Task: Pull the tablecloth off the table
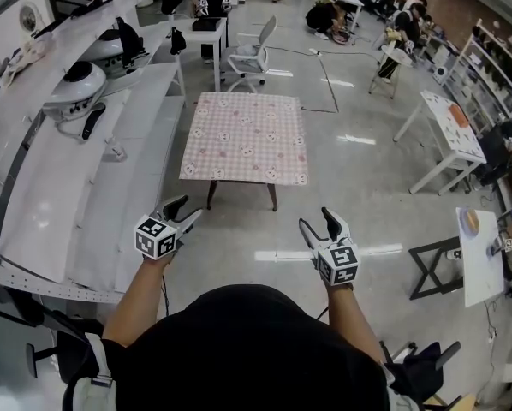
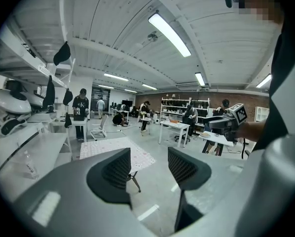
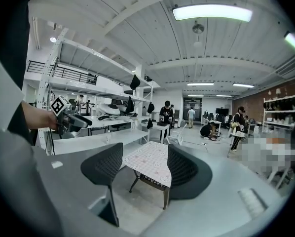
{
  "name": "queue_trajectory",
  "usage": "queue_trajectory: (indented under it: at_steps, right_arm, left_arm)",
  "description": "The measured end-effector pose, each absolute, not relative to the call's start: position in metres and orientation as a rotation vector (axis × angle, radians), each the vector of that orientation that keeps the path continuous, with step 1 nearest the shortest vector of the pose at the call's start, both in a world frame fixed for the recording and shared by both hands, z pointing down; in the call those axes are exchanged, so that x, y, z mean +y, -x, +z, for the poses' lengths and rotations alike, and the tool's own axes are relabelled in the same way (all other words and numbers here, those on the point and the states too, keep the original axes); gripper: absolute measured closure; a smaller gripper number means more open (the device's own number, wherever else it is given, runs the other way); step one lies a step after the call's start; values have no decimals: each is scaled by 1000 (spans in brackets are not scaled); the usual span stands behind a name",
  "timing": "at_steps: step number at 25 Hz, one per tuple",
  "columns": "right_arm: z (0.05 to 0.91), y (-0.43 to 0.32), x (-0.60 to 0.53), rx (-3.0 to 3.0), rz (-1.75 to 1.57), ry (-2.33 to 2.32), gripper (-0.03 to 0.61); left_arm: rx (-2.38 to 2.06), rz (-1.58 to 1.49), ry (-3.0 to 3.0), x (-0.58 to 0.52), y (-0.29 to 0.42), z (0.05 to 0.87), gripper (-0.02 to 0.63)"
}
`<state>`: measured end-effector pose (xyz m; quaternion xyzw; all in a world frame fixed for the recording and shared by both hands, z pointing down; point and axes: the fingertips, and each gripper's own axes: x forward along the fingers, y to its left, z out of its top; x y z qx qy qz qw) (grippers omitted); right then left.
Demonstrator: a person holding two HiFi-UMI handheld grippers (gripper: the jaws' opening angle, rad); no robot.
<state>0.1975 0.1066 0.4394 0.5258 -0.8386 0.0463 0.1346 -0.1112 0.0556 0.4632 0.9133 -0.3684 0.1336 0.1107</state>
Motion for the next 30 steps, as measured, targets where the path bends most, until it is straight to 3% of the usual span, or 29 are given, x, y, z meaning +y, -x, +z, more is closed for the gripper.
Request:
queue_trajectory:
  at_steps: [14, 30]
  right_arm:
    - [475, -220, 98, -2439, 246, -1398, 253]
    - [484, -195, 48, -2434, 301, -1385, 250]
  left_arm:
    - [-1120, 386, -2626, 58, 84, 478, 380]
    - [-1108, 398, -2577, 18, 112, 495, 380]
